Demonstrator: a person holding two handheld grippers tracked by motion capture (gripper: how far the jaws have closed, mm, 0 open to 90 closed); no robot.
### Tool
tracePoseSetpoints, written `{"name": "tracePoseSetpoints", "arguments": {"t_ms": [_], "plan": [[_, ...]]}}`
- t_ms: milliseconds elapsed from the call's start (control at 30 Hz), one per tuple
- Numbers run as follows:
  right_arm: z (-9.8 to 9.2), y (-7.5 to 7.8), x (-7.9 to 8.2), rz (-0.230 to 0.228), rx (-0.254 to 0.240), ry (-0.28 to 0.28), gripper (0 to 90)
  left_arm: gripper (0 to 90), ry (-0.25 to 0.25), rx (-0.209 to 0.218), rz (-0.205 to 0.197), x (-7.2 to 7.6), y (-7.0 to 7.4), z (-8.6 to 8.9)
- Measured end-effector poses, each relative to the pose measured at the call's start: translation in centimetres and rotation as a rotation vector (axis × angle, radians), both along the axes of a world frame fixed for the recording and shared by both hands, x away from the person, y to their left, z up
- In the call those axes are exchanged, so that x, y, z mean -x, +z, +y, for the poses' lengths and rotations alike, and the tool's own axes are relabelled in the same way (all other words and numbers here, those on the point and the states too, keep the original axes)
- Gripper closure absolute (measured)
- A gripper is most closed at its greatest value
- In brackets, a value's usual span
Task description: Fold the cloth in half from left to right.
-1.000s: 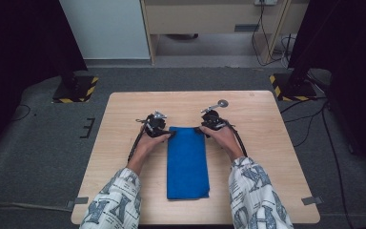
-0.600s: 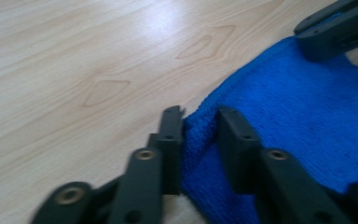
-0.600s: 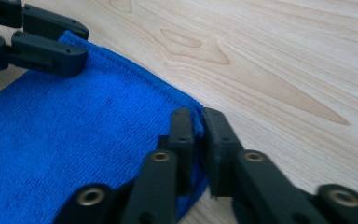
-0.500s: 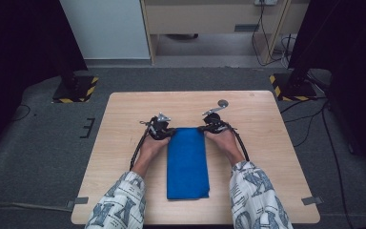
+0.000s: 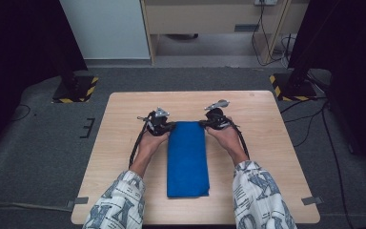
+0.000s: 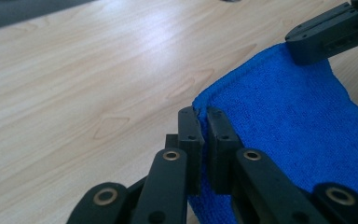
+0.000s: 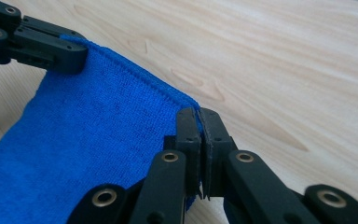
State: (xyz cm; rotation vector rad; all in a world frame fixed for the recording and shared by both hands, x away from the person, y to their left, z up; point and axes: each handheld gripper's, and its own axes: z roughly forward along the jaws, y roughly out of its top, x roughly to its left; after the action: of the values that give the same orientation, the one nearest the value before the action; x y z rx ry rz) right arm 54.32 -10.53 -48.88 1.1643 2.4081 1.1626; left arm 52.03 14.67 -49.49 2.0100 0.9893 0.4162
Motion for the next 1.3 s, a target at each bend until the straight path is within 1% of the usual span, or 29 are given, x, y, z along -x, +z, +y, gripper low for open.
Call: {"name": "tracePoseSetpoints", "arguments": {"t_ms": [133,267,367,400,500,533,600,633,767,800,1033,1133,1167,1267,1300], "plan": [[-0.1,0.9,-0.3,-0.020,0.012,0.008,88.1,86.2,0.005,-0.001,-0.009,-0.2,0.4,-0.2],[-0.3,1.7,-0.4,-0.029,0.010,0.005,88.1,86.2,0.004,0.000,-0.017,-0.2,0.8,-0.3],[-0.4,1.9,-0.4,-0.035,0.013,0.004,88.1,86.2,0.004,0.002,-0.027,-0.2,1.2,-0.4],[-0.4,1.9,-0.4,-0.036,0.011,0.003,88.1,86.2,0.001,-0.003,-0.031,-0.2,1.3,-0.5],[-0.5,2.1,-0.6,-0.038,0.008,-0.002,88.1,86.3,0.003,0.003,-0.040,-0.2,1.7,-0.5],[-0.5,2.2,-0.6,-0.041,0.007,-0.002,88.2,86.3,0.001,-0.003,-0.042,-0.2,1.9,-0.5],[-0.4,2.4,-0.7,-0.044,0.009,-0.002,88.2,86.3,0.008,0.007,-0.050,-0.3,2.1,-0.5],[-0.4,2.5,-0.7,-0.046,0.010,0.000,88.2,86.3,0.011,0.015,-0.051,-0.3,2.1,-0.4],[-0.3,3.1,-0.6,-0.054,0.004,-0.004,88.2,86.3,0.009,0.013,-0.050,-0.3,2.2,-0.3],[-0.3,3.2,-0.6,-0.057,0.010,0.000,88.1,86.3,0.009,0.012,-0.051,-0.2,2.2,-0.3],[-0.3,3.4,-0.6,-0.061,0.004,0.000,88.2,86.3,0.011,0.015,-0.055,-0.3,2.5,-0.3],[-0.3,3.5,-0.7,-0.066,0.005,-0.001,88.2,86.4,0.011,0.019,-0.061,-0.3,2.8,-0.4],[-0.3,3.6,-0.7,-0.062,0.008,-0.003,88.2,86.4,0.007,0.013,-0.063,-0.3,3.0,-0.4],[-0.4,4.1,-0.9,-0.074,0.008,-0.005,88.2,86.5,0.015,0.022,-0.069,-0.6,3.5,-0.4],[-0.4,4.3,-0.9,-0.076,0.001,-0.007,88.2,86.5,0.018,0.026,-0.071,-0.7,3.6,-0.3]]}}
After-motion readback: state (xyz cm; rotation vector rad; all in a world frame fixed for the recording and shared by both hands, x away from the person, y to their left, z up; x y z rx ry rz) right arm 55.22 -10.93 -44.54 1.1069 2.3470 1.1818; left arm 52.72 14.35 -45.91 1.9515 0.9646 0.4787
